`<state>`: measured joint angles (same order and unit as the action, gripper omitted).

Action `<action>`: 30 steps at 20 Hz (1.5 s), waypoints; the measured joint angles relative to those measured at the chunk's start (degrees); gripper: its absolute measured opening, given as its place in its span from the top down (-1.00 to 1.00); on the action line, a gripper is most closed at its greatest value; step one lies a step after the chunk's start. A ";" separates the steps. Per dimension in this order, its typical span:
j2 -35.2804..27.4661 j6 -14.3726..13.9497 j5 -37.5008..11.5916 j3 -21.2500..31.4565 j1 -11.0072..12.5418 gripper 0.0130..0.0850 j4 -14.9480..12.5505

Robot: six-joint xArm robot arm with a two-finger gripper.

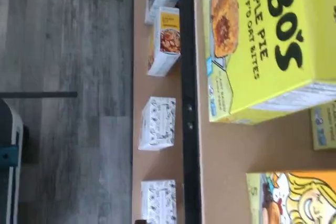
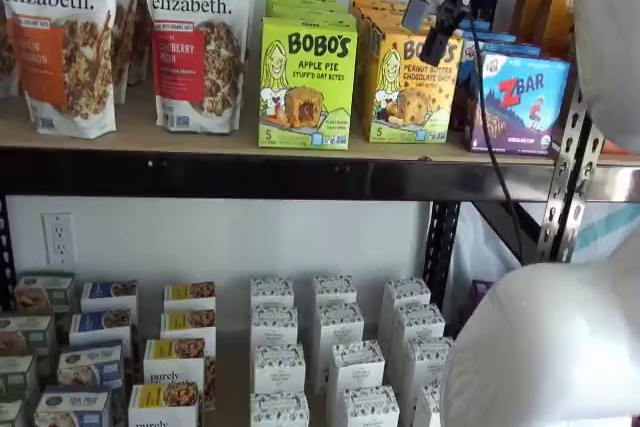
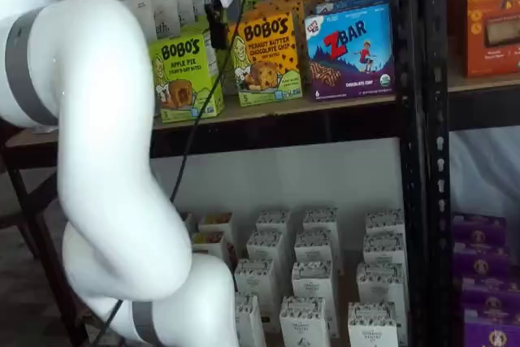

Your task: Pick up the orange box on the top shelf, the fifth box from the left

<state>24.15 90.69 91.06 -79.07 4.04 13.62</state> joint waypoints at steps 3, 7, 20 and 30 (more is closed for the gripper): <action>0.58 -0.22 -3.09 0.87 -0.87 -1.00 -2.28; 1.04 -0.68 -6.22 1.56 -1.99 -1.00 -4.94; 1.80 -1.77 -12.41 3.16 -3.98 -1.00 -8.93; -0.87 -1.84 -10.02 -0.12 -4.58 -1.00 -11.56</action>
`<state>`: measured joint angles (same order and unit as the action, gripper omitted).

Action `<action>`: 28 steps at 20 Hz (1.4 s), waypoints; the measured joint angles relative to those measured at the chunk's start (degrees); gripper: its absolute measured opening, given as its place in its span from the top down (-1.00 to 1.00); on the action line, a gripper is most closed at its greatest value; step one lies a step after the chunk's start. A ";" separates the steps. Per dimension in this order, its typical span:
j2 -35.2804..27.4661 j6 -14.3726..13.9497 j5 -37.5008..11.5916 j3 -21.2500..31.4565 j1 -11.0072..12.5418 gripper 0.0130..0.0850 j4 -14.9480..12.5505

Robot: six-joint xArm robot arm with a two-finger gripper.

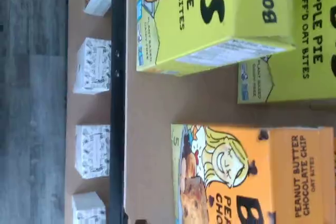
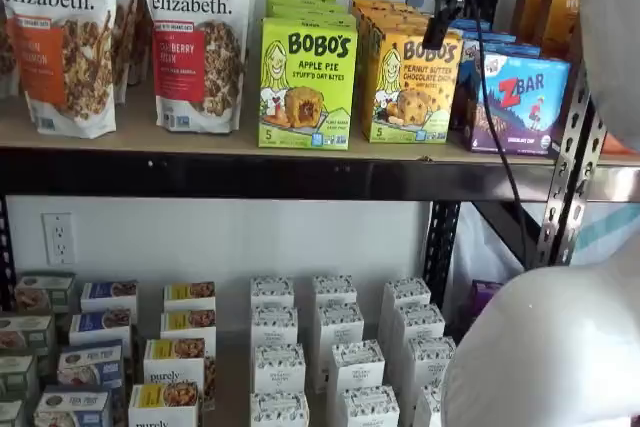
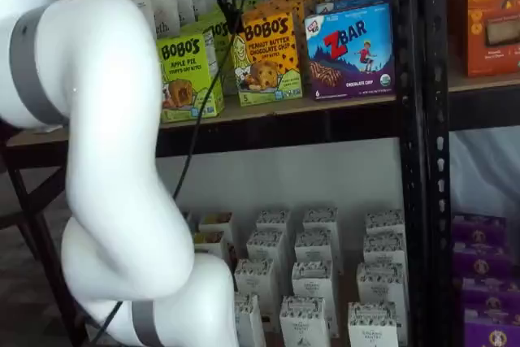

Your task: Pick up the orange box on the top shelf, the fifth box from the left

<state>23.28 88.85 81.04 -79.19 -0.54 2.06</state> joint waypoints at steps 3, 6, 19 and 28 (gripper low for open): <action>-2.35 0.66 3.02 -2.91 0.64 -1.00 -0.17; -4.25 1.34 4.60 -5.19 1.51 -1.00 0.72; -11.49 3.92 6.66 -11.72 4.47 -1.00 2.93; -14.21 6.74 4.89 -12.05 6.90 -1.00 2.19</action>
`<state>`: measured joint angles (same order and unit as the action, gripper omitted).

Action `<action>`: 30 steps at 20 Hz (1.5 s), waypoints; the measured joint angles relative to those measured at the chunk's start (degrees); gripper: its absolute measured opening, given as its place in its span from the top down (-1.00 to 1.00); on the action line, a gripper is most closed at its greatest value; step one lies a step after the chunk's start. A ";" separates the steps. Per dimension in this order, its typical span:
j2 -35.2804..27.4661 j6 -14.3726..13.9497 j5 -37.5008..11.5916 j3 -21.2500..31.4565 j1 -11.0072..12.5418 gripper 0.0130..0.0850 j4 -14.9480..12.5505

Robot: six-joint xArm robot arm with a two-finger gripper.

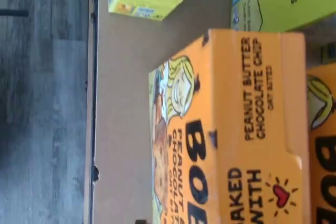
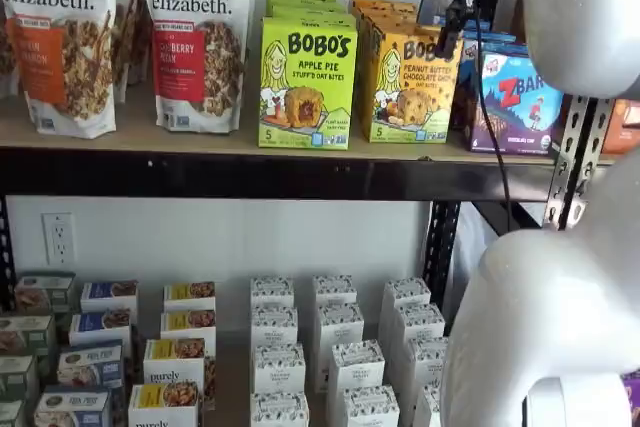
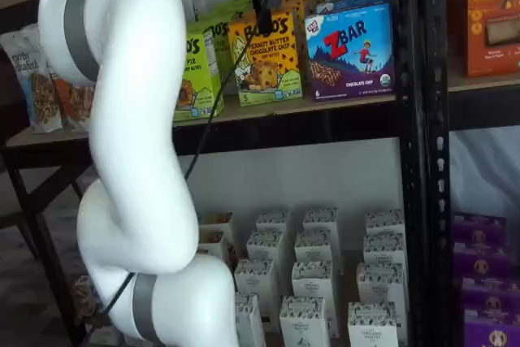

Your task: Pick up the orange box on the top shelf, the fifth box from the left

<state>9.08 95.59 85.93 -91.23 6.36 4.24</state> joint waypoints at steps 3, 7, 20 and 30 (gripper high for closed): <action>-0.89 0.45 0.44 -0.48 0.37 -1.00 -0.32; -2.20 0.47 2.07 -1.61 0.27 -1.00 -1.22; -3.92 -0.50 2.68 -1.19 -0.91 -1.00 -2.89; -3.41 -0.26 0.91 0.85 -0.69 -0.89 -2.96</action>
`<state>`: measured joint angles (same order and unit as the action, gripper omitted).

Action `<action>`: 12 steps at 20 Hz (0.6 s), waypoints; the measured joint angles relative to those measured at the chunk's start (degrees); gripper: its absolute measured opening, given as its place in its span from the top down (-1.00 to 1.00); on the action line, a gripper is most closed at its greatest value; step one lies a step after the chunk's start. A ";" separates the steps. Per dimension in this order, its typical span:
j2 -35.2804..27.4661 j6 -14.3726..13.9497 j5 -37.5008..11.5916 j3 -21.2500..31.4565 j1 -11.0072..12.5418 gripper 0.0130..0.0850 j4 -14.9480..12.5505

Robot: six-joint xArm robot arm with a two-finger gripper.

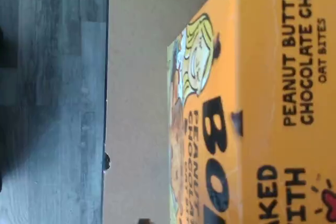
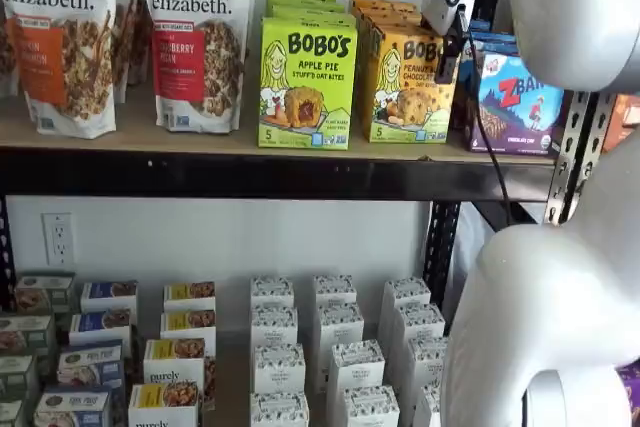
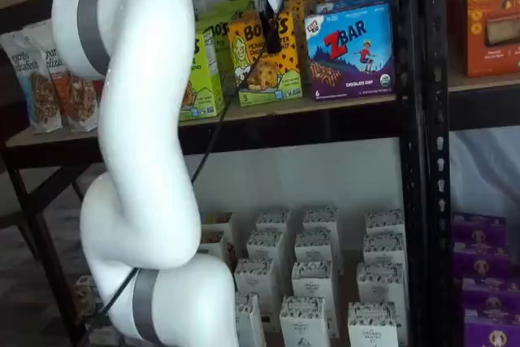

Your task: Pick up the orange box on the top shelf, the fifth box from the left

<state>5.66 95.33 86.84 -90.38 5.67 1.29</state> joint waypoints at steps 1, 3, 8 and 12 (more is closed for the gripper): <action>0.07 0.10 -0.17 0.12 0.12 -0.78 0.22; 0.09 0.32 -0.28 0.14 0.38 -0.67 0.58; 0.11 0.63 -0.27 -0.02 0.73 -0.33 1.05; -0.06 0.70 0.22 -0.53 0.82 -0.22 1.21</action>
<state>5.60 96.03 87.06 -90.91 6.49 2.50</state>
